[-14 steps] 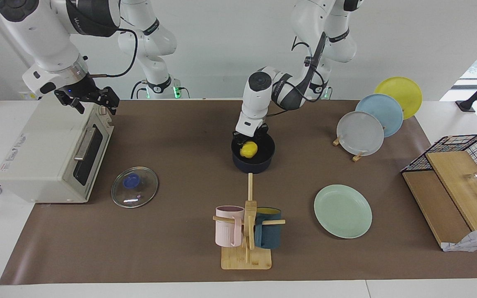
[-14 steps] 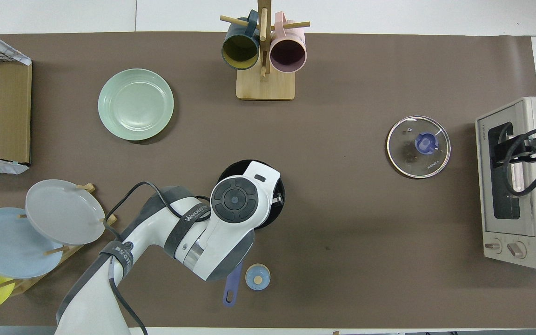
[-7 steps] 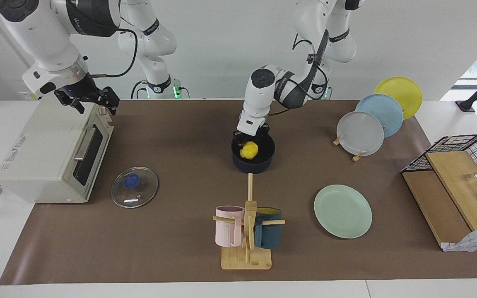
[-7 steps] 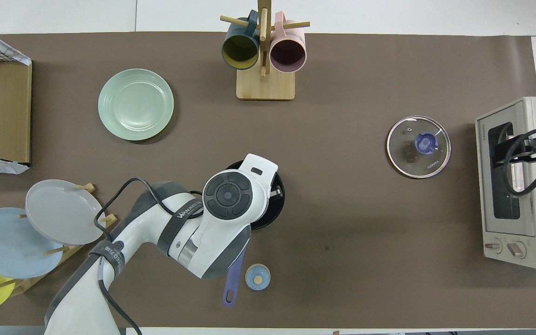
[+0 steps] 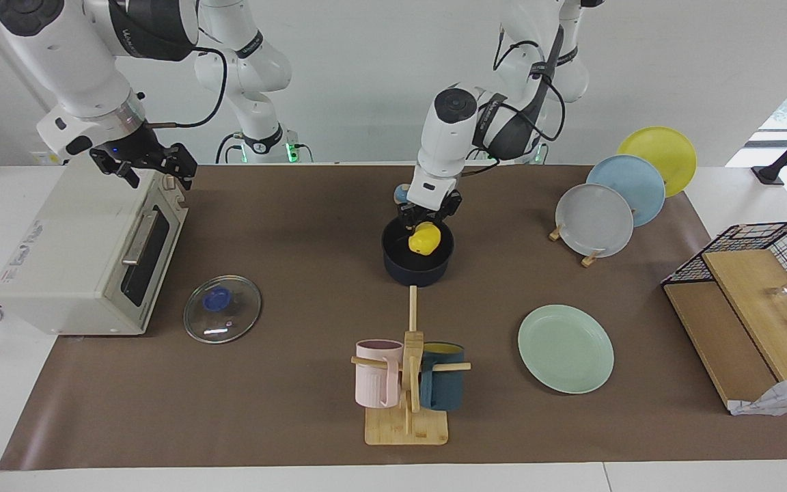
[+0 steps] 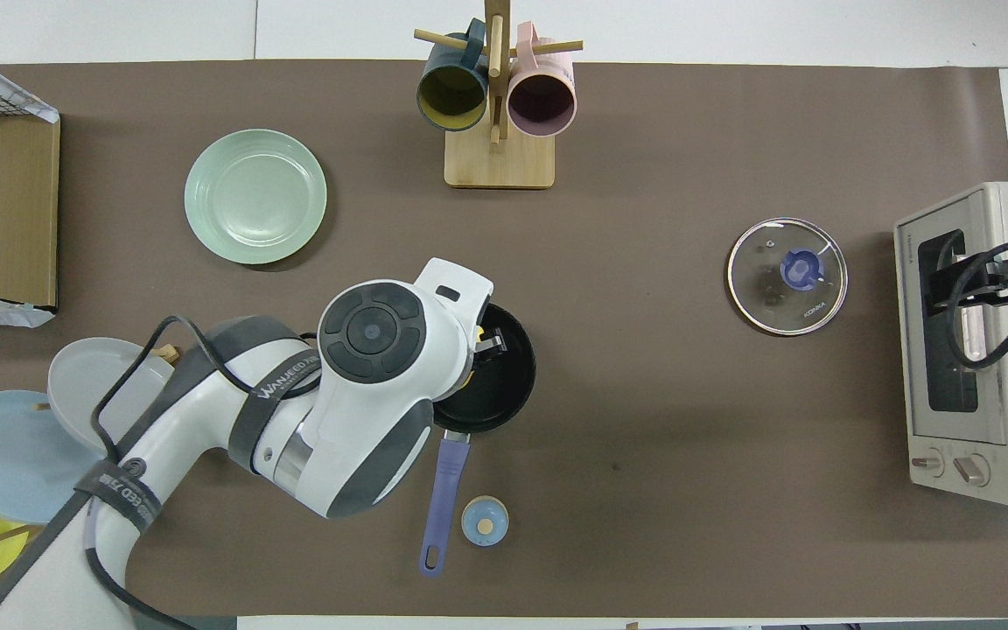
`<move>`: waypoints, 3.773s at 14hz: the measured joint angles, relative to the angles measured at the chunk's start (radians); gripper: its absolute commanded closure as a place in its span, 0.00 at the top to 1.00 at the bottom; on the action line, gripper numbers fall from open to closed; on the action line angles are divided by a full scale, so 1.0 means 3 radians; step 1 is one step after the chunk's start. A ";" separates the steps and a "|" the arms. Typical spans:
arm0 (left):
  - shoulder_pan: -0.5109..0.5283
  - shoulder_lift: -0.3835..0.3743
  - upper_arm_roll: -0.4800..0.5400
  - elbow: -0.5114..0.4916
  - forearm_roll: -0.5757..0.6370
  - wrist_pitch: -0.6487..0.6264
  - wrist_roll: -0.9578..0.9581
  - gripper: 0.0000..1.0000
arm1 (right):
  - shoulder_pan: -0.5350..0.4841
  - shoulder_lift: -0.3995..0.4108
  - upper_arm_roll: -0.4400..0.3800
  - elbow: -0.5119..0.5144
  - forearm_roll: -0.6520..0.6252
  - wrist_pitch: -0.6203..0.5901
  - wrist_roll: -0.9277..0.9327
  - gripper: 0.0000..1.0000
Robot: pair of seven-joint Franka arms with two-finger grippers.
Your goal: Transfer potato from pot to plate
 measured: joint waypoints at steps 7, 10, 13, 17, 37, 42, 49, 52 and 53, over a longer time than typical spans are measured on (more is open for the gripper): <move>0.0523 0.0053 0.0013 0.0510 -0.0042 -0.0515 0.0665 0.00 | 0.0000 0.0000 0.0000 0.0000 0.0000 0.0000 0.0000 1.00; 0.0830 0.0137 0.0016 0.0601 -0.0079 -0.0531 0.1137 0.00 | 0.0000 0.0000 0.0000 0.0000 0.0000 0.0000 0.0000 1.00; 0.1149 0.0287 0.0021 0.0772 -0.0093 -0.0535 0.1526 0.00 | 0.0000 0.0000 0.0000 0.0000 0.0000 0.0000 0.0000 1.00; 0.1484 0.0543 0.0029 0.0936 -0.0040 -0.0530 0.2036 0.00 | 0.0000 0.0000 0.0000 0.0000 0.0000 0.0000 0.0000 1.00; 0.1639 0.1220 0.0024 0.1020 0.0175 0.0120 0.2146 1.00 | 0.0000 0.0000 0.0000 0.0000 0.0000 0.0000 0.0000 1.00; 0.1641 0.1214 0.0024 0.1052 0.0182 0.0106 0.2168 1.00 | 0.0000 0.0000 0.0000 0.0000 0.0000 0.0000 0.0000 1.00; 0.1652 0.0680 0.0064 0.1190 0.0204 -0.0527 0.2169 1.00 | 0.0000 0.0000 0.0000 0.0000 0.0000 0.0000 0.0000 1.00; 0.1716 0.0446 0.0147 0.1195 0.0216 -0.0619 0.2176 1.00 | 0.0000 0.0000 0.0000 0.0000 0.0000 0.0000 0.0000 1.00; 0.1763 0.0349 0.0168 0.1199 0.0216 -0.0665 0.2218 1.00 | 0.0000 0.0000 0.0000 0.0000 0.0000 0.0000 0.0000 1.00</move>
